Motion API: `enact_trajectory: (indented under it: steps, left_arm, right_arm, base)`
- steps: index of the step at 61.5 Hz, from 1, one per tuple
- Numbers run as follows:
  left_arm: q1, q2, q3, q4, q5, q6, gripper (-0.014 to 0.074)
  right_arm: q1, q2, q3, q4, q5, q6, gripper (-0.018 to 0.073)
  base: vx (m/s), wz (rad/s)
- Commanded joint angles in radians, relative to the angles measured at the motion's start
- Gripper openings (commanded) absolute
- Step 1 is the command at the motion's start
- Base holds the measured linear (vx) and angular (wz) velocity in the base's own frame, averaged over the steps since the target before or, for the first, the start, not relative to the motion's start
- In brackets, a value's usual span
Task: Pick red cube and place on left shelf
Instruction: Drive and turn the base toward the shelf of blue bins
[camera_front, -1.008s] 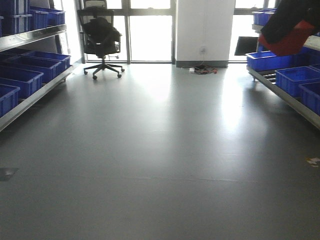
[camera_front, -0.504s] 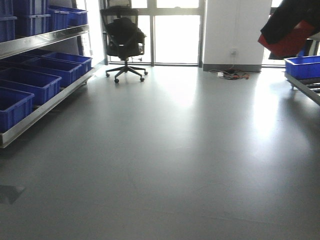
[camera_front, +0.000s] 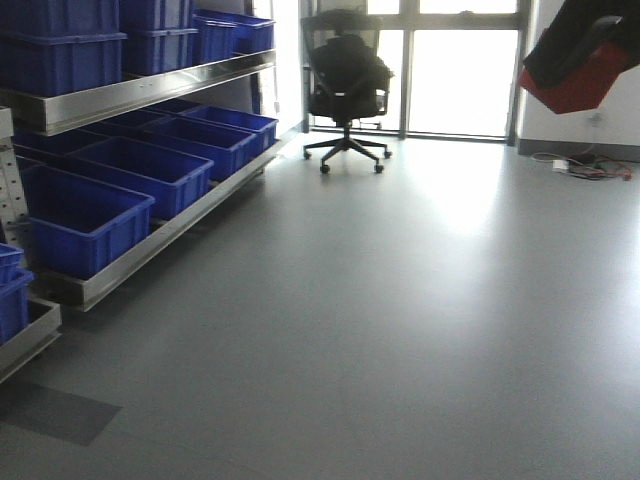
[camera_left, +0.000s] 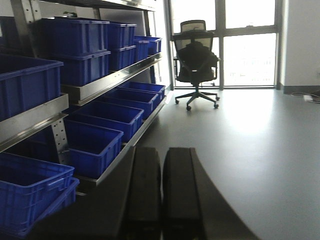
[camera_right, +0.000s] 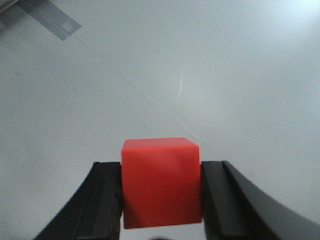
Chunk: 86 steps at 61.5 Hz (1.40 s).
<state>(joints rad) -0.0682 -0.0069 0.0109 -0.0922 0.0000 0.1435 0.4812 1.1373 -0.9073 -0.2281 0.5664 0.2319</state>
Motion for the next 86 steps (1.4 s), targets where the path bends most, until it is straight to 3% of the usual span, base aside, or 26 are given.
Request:
enact_trajectory:
  steps: [1, 86]
  left_arm:
    - [-0.003, 0.007, 0.022, -0.006, -0.083, 0.001, 0.0106]
    - [-0.003, 0.007, 0.022, -0.006, -0.083, 0.001, 0.0106]
  right_arm:
    - [-0.001, -0.019, -0.035, -0.016, -0.060, -0.004, 0.0059]
    - [-0.001, -0.019, -0.035, -0.016, -0.061, -0.004, 0.0059]
  base:
    - [0.50, 0.45]
    - [0.39, 0.53]
